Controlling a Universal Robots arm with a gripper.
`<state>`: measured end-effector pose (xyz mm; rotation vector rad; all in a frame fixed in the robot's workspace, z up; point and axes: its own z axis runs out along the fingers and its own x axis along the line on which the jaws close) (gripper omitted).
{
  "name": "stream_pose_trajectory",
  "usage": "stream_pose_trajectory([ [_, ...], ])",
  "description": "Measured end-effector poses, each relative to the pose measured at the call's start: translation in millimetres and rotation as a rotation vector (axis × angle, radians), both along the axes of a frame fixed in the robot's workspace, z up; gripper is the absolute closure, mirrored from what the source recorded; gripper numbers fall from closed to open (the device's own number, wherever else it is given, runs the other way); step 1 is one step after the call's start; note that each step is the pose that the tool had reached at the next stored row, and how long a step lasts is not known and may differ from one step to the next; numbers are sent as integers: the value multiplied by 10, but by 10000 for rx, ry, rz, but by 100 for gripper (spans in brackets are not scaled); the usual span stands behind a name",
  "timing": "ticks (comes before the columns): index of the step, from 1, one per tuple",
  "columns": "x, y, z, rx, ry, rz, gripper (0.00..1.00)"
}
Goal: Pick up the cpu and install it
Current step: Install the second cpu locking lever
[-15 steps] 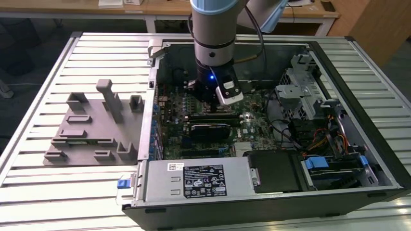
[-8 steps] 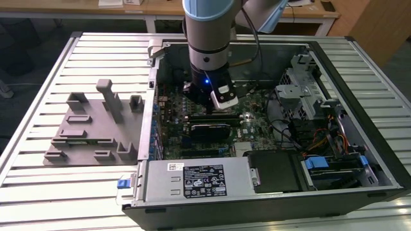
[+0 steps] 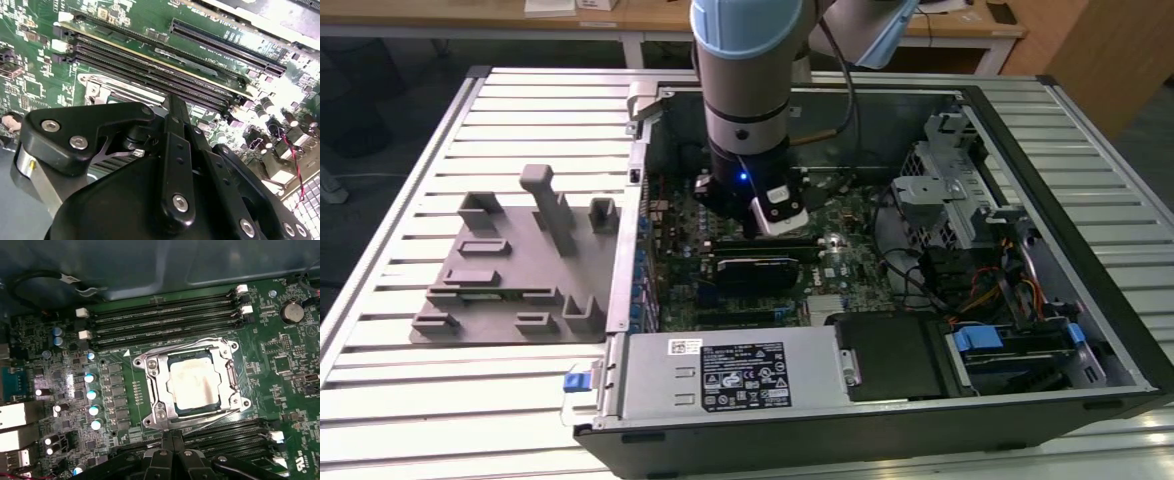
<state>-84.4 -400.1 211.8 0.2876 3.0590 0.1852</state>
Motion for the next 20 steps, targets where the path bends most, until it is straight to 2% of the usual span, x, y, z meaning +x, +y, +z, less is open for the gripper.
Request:
stream_pose_trajectory([
  [2,-10,-18,-11,118,0,20,89],
  [5,-27,-43,-28,357,0,43,89],
  [8,-43,-67,-44,657,-1,58,89],
  [9,-46,-81,-48,709,-1,61,89],
  [13,-55,-152,-58,793,0,63,89],
  [15,-65,-168,-67,993,-2,67,89],
  [17,-77,-180,-74,1259,-2,73,89],
  [18,-82,-186,-79,1362,-1,76,89],
  [20,-91,-199,-99,1469,-2,77,89],
])
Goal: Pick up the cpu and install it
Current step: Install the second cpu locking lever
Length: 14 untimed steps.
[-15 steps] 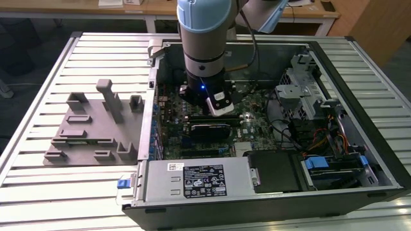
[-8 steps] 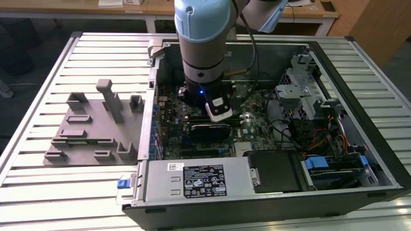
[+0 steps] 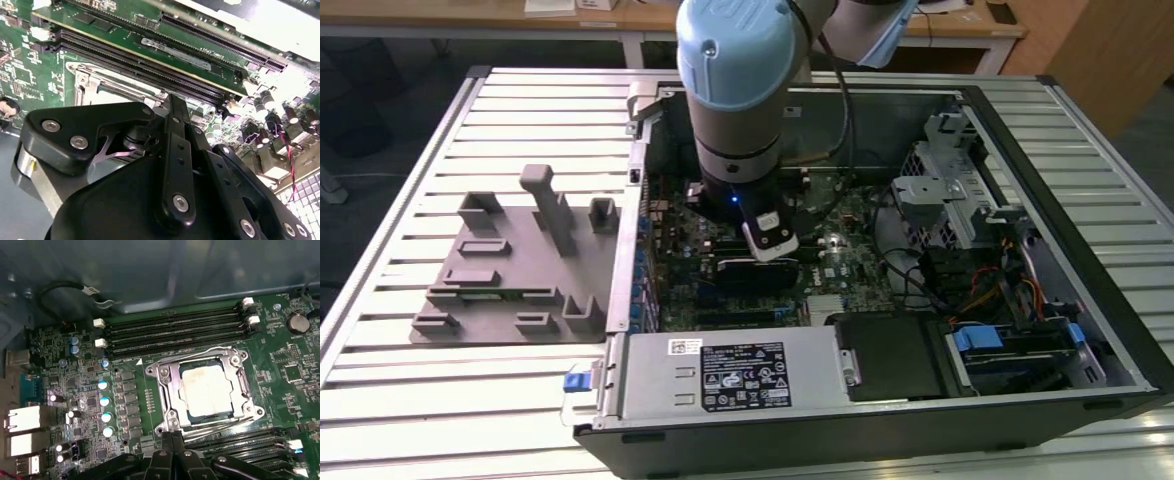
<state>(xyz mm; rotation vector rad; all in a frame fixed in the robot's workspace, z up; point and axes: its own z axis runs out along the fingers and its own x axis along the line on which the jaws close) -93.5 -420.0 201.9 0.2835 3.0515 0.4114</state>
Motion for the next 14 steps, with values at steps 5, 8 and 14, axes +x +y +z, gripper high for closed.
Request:
stream_pose_trajectory([
  [5,-7,-12,-65,127,0,0,89],
  [8,-7,-12,-92,324,0,2,89],
  [14,-16,-12,-137,516,-1,1,89],
])
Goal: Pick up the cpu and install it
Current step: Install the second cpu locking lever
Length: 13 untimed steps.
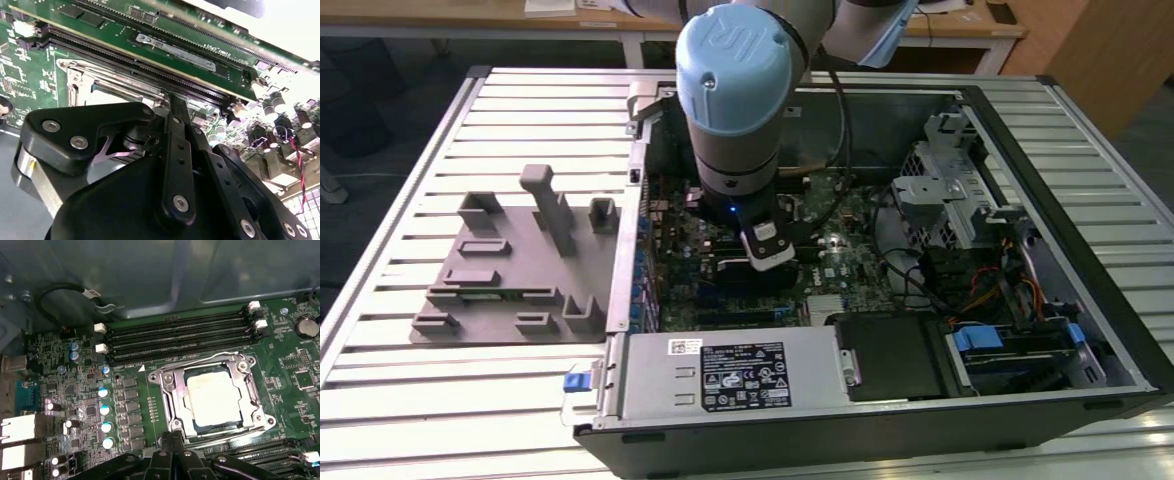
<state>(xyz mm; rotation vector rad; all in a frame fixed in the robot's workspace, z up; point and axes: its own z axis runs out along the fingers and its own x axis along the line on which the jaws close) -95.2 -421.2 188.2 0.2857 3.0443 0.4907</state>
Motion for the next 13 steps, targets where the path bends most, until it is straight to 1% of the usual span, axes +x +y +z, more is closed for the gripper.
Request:
stream_pose_trajectory([
  [3,-6,0,-1,-2,1,2,89],
  [5,-7,1,23,5,-5,1,89],
  [7,-7,0,91,1,-4,0,89],
  [11,-7,0,254,-6,-4,0,89],
  [13,-7,0,321,-45,-3,0,89],
])
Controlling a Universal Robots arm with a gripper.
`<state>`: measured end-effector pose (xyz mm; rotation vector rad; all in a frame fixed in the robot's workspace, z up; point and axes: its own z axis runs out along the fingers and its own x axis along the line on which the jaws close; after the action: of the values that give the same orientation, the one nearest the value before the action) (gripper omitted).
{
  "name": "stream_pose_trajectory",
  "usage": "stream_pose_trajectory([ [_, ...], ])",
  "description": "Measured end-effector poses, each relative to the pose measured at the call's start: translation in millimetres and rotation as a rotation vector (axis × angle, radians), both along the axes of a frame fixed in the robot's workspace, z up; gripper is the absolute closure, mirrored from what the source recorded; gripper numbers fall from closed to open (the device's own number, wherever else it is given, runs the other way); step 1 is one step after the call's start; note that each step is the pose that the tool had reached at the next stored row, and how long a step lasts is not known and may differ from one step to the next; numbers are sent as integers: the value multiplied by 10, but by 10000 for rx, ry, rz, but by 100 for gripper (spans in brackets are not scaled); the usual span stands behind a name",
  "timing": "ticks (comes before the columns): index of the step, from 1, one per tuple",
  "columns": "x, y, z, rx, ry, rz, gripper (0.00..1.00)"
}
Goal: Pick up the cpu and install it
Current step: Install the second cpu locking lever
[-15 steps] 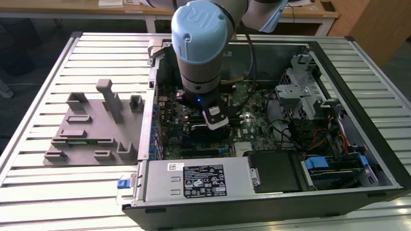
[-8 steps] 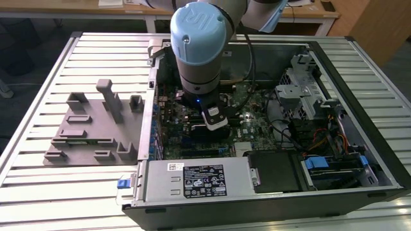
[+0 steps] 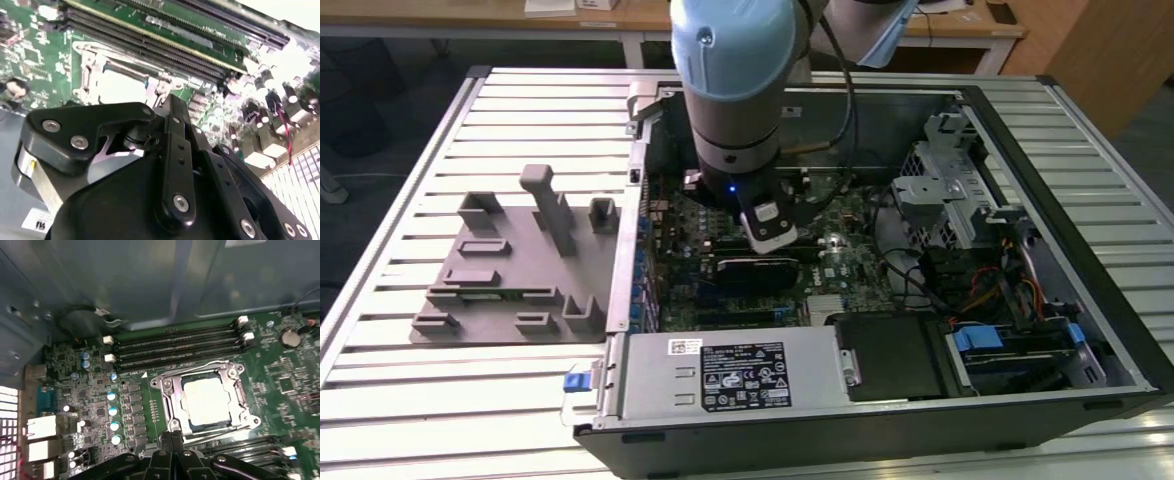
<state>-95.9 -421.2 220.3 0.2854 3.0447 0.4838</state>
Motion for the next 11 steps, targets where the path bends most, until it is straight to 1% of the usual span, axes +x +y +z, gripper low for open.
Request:
stream_pose_trajectory([
  [1,0,1,16,-62,-1,-9,89],
  [2,1,1,23,-188,0,-32,89],
  [4,6,2,28,-511,-1,-85,89],
  [5,10,6,28,-644,-2,-103,89],
  [6,22,14,28,-719,-1,-109,89],
  [7,41,23,28,-753,-1,-112,89],
  [11,136,66,24,-793,-1,-116,89],
])
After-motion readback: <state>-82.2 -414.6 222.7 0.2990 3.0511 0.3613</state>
